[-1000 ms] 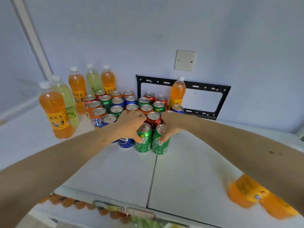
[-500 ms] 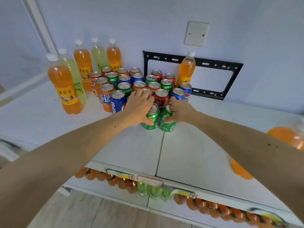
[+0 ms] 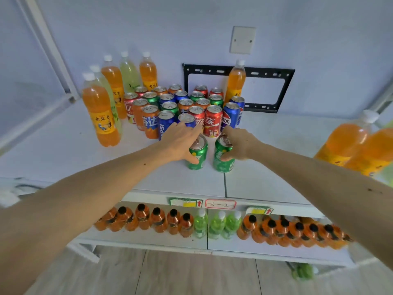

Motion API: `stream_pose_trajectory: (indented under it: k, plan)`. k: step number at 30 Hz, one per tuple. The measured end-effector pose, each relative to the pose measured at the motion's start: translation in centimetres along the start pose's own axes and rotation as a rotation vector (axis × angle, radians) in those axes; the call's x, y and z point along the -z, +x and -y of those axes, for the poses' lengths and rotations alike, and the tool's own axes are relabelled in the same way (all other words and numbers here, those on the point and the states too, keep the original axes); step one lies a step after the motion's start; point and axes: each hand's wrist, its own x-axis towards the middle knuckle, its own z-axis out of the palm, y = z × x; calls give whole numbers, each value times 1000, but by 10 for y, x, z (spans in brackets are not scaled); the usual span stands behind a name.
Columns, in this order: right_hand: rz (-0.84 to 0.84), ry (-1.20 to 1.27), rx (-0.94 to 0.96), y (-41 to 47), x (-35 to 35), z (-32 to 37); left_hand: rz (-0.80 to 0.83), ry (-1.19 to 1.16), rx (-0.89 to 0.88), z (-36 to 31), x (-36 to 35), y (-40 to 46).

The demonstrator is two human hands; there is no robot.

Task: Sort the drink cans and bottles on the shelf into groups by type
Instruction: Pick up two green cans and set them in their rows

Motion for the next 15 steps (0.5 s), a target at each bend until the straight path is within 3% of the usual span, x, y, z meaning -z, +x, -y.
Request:
stream_pose_trajectory:
  k: [15]
  plan:
    - [5, -6, 15, -31, -10, 57, 102, -201, -3, 30, -3, -47]
